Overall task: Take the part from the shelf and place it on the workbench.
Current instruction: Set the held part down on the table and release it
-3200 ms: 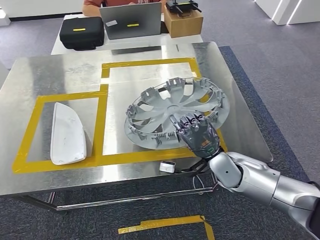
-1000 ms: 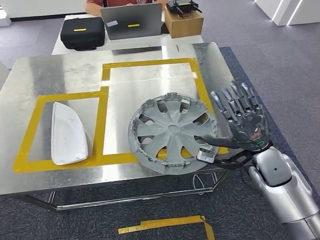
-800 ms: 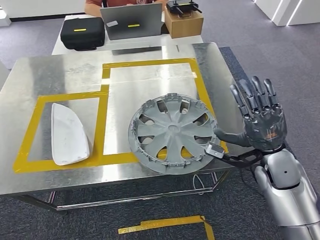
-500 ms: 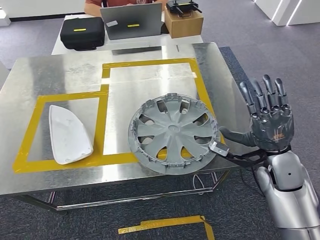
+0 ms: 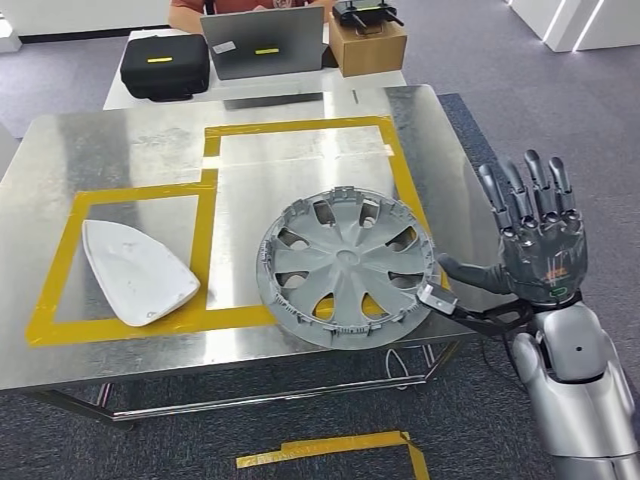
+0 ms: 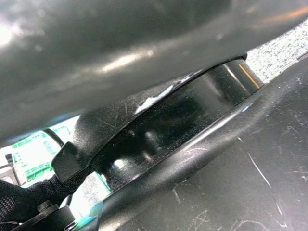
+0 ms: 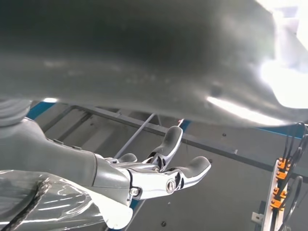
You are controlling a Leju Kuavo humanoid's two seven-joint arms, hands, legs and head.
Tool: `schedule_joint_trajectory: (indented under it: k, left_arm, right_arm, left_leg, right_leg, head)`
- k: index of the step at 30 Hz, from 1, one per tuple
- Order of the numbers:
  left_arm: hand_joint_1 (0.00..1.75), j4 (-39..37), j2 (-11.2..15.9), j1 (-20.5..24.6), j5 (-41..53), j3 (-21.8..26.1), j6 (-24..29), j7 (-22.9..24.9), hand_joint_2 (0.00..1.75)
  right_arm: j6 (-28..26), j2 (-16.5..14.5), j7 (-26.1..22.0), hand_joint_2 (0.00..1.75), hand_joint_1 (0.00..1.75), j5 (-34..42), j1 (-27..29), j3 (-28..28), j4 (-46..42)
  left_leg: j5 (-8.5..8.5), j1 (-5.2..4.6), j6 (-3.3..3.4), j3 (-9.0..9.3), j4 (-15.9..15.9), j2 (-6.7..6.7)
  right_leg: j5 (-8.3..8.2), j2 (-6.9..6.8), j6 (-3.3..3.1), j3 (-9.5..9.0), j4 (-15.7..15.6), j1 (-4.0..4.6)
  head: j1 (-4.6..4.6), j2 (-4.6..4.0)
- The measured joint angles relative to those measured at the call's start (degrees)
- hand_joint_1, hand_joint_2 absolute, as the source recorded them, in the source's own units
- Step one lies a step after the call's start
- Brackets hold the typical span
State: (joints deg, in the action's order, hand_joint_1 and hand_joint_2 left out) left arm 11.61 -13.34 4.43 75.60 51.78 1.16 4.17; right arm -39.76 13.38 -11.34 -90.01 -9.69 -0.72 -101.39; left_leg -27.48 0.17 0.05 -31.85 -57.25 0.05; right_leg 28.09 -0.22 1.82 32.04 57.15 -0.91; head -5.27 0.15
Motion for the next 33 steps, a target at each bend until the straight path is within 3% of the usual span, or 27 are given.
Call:
schedule_joint_trajectory:
  k: [11,19,20,21,22,24,25,26,28,31,33]
  left_arm:
    - [0.0,0.0,0.1,0.0,0.0,0.1,0.0,0.0,0.0]
    - [0.0,0.0,0.1,0.0,0.0,0.2,0.0,0.0,0.0]
    - [0.0,0.0,0.0,0.0,0.0,0.2,0.0,0.0,0.0]
    - [0.0,0.0,0.0,0.0,0.0,0.3,0.0,0.0,0.0]
    - [0.0,0.0,-0.1,0.1,0.0,0.5,0.0,0.0,0.0]
    - [0.0,0.0,-0.3,0.1,0.0,0.6,0.0,0.0,0.0]
    - [0.0,0.0,-0.3,0.1,0.0,0.7,0.0,0.0,0.0]
    - [0.0,0.0,-0.3,0.1,0.0,0.7,0.0,0.0,0.0]
    - [0.0,0.0,-0.4,0.2,0.0,0.7,-0.1,0.0,0.0]
    - [0.0,0.0,-0.3,0.2,0.0,0.8,-0.1,0.0,0.0]
    - [0.0,0.0,-0.3,0.2,0.0,0.8,-0.1,0.0,0.0]
  right_arm:
    - [0.0,-0.7,-0.5,0.0,0.0,0.0,0.2,0.0,0.0]
    - [0.0,-0.7,-0.5,0.0,0.0,0.0,0.2,0.0,0.0]
    - [0.0,-0.7,-0.5,0.0,0.0,0.0,0.2,0.0,0.0]
    - [0.0,-0.8,-0.7,0.0,0.0,0.0,0.3,-0.1,0.0]
    - [0.0,-0.8,-0.9,0.0,0.0,0.0,0.5,-0.3,0.0]
    - [0.0,-0.9,-1.3,0.0,0.0,0.0,0.9,-0.7,0.0]
    - [0.0,-0.9,-1.3,0.0,0.0,0.0,1.0,-0.8,0.0]
    - [0.0,-1.0,-1.4,0.0,0.0,0.0,1.0,-0.9,0.0]
    - [0.0,-1.0,-1.4,0.0,0.0,0.0,1.0,-1.0,0.0]
    - [-0.1,-1.1,-1.4,0.0,0.0,0.0,1.0,-1.1,0.0]
    - [-0.1,-1.1,-1.5,0.0,0.0,0.0,1.0,-1.1,0.0]
  left_leg:
    - [-0.49,-0.16,0.78,-0.23,-0.8,0.01]
    - [-0.54,-0.19,0.89,-0.28,-0.9,0.0]
    - [-0.38,-0.23,1.07,-0.3,-0.8,0.01]
    - [0.08,-0.1,1.46,-0.31,-0.4,0.13]
    - [0.59,0.05,1.78,-0.43,0.0,0.27]
    - [1.45,0.49,2.19,-0.74,0.6,0.56]
    - [1.46,0.62,1.97,-0.94,0.3,0.57]
    - [1.42,0.67,1.67,-1.1,0.0,0.54]
    - [1.45,0.59,0.82,-1.57,-0.7,0.43]
    - [1.92,0.51,-0.28,-2.2,-1.1,0.34]
    - [0.07,0.65,-0.76,-3.08,-2.8,0.3]
  right_leg:
    - [-0.04,0.0,0.46,-0.11,-0.1,-0.18]
    - [-0.07,0.0,0.59,-0.13,-0.1,-0.21]
    - [-0.21,0.01,0.79,-0.17,-0.2,-0.23]
    - [1.42,0.04,1.09,0.84,2.1,-0.27]
    - [3.37,0.07,1.55,2.5,6.2,-0.36]
    - [5.63,0.06,2.44,4.27,11.6,-0.7]
    - [4.24,-0.03,2.83,3.05,10.0,-0.96]
    - [2.89,-0.09,3.13,0.75,6.0,-1.09]
    - [1.63,0.07,2.95,-2.11,1.0,-1.06]
    - [1.53,0.37,1.63,-1.64,0.7,-0.91]
    - [0.9,0.32,0.51,-0.86,0.8,-0.91]
  head:
    - [0.02,0.0]
    - [0.01,0.0]
    - [0.02,0.0]
    - [-0.04,0.0]
    - [-0.1,0.0]
    - [-0.21,0.0]
    - [-0.2,0.0]
    - [-0.22,0.0]
    - [-0.33,0.01]
    - [-0.31,0.01]
    - [-0.12,0.0]
